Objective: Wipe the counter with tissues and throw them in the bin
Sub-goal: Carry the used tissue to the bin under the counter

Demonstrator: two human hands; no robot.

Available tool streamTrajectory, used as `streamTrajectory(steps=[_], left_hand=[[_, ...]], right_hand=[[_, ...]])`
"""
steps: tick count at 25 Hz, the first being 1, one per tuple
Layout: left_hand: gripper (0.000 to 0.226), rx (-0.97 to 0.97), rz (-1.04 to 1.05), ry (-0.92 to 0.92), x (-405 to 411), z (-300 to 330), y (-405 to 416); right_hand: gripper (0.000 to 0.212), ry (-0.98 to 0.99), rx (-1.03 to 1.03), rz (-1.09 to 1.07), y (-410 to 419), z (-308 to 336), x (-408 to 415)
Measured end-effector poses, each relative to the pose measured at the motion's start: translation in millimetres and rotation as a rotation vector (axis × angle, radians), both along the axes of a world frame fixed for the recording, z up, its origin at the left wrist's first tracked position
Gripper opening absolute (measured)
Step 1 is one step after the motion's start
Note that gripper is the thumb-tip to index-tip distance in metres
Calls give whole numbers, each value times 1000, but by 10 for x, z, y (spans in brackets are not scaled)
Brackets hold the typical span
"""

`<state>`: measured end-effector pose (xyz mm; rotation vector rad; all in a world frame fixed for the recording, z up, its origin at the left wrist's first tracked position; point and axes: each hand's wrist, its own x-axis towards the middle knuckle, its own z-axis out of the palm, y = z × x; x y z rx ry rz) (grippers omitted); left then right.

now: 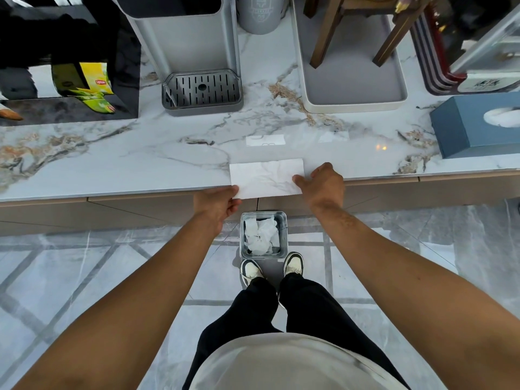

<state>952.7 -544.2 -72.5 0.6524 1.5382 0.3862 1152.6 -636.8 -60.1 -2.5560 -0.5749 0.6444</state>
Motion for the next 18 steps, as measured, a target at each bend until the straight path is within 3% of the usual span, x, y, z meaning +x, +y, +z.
streamTrajectory(steps=[4, 9, 13, 18], left_hand=[[9, 38, -100, 48, 5, -44, -46], [10, 73, -113, 92, 10, -28, -124], [9, 115, -92, 135, -2, 29, -288], [11, 140, -86, 210, -83, 31, -578]], right_hand=[[23, 143, 135, -100, -72, -73, 14], [35, 317, 210, -162, -221, -125, 62], [32, 542, 281, -204, -361, -138, 146], [23, 680, 302, -115, -574, -204, 184]])
